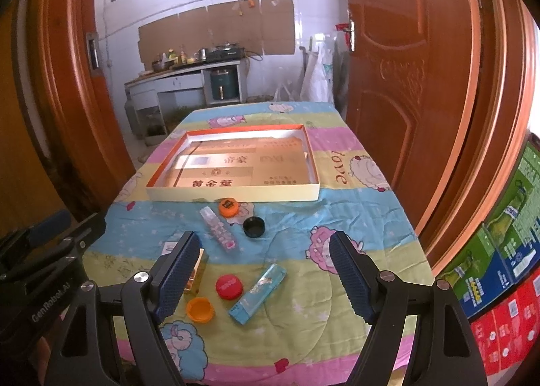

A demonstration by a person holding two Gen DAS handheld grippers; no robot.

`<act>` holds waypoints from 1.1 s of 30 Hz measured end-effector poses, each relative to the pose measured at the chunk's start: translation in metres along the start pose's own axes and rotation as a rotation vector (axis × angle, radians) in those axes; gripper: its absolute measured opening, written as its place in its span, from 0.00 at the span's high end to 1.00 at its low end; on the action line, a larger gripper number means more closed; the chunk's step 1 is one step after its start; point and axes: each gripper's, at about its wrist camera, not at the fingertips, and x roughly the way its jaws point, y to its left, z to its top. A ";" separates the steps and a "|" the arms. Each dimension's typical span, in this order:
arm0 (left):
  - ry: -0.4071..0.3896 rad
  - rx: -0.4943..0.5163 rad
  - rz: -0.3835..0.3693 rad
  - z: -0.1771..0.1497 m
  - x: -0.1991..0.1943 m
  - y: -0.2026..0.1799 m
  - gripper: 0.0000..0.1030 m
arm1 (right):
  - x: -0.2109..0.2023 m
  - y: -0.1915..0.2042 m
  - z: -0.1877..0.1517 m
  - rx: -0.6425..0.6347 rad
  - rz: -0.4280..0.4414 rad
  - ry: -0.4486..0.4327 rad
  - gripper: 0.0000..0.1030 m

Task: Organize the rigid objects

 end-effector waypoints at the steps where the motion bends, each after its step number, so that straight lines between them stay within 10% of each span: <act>1: 0.006 -0.004 -0.002 0.000 0.003 0.001 0.48 | 0.002 -0.001 0.000 0.003 -0.002 0.004 0.22; 14: 0.112 -0.076 -0.045 -0.016 0.044 0.033 0.48 | 0.035 -0.022 -0.011 0.054 -0.035 0.072 0.22; 33: 0.201 0.081 -0.202 -0.084 0.071 -0.004 0.58 | 0.064 -0.037 -0.037 0.069 -0.023 0.172 0.22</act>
